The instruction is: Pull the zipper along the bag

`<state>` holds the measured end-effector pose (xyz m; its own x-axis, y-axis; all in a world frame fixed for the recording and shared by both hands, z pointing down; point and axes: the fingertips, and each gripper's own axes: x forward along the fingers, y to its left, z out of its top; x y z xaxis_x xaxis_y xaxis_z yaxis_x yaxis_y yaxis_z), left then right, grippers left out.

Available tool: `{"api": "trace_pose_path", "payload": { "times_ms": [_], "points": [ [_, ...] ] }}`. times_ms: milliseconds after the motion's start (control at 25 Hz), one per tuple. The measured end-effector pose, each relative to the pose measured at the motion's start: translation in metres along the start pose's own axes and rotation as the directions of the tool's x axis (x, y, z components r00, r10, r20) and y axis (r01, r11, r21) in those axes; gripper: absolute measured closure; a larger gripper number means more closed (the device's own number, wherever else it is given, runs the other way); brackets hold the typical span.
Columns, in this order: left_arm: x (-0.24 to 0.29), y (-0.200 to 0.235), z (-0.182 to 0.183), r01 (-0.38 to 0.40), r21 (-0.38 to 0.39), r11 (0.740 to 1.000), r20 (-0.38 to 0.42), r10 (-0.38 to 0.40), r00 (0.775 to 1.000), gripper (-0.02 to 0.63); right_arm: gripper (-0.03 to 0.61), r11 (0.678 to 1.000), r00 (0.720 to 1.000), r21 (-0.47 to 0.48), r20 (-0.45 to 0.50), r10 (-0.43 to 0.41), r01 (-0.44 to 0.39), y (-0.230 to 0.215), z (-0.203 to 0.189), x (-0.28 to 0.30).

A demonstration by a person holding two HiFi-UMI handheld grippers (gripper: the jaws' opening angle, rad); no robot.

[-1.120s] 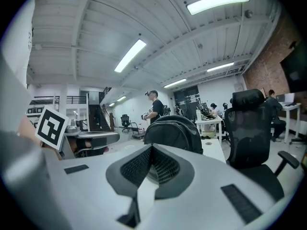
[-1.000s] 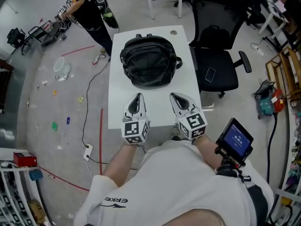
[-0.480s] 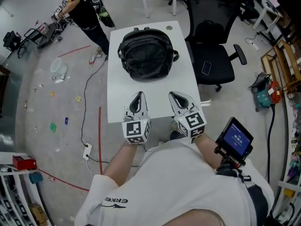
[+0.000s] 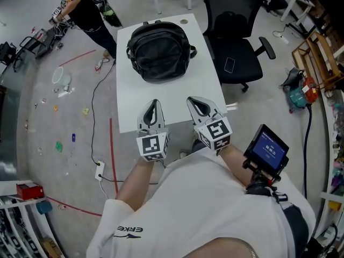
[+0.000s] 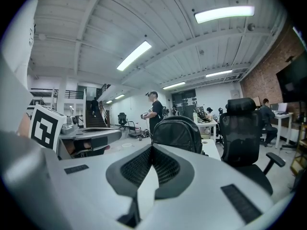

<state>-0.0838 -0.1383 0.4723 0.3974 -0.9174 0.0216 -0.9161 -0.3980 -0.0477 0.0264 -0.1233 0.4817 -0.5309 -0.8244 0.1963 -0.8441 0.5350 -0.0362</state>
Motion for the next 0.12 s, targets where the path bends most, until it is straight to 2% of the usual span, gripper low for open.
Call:
{"api": "trace_pose_path", "payload": {
  "times_ms": [120],
  "points": [
    [-0.0054,0.0009,-0.0005,-0.008,0.030,1.000,0.012,0.008,1.000,0.611,0.574,1.000,1.000,-0.005,0.006,0.001,-0.001,0.0042,-0.0008,-0.0008]
  ]
}}
